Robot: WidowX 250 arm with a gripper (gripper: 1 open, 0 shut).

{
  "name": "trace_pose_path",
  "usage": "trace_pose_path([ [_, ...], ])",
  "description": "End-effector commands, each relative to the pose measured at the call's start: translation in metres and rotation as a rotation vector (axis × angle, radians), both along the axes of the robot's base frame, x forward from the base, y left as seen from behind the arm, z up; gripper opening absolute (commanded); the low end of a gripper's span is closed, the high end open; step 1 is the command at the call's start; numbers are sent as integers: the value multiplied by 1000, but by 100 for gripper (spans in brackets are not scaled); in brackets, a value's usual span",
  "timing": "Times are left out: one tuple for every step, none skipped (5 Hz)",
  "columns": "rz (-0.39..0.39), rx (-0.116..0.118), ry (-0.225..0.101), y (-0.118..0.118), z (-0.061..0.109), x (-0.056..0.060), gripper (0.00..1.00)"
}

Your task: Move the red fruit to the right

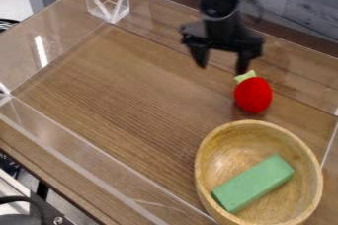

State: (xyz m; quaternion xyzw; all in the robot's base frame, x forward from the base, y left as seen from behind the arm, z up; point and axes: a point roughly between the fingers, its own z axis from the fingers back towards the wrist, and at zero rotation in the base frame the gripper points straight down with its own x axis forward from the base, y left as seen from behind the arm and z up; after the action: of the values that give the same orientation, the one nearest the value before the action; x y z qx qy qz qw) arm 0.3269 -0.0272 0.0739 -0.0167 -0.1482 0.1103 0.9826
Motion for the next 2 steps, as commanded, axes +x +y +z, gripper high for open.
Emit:
trace_pose_path([
  [22, -32, -30, -13, 22, 17, 100],
  [40, -48, -8, -1, 19, 14, 100],
])
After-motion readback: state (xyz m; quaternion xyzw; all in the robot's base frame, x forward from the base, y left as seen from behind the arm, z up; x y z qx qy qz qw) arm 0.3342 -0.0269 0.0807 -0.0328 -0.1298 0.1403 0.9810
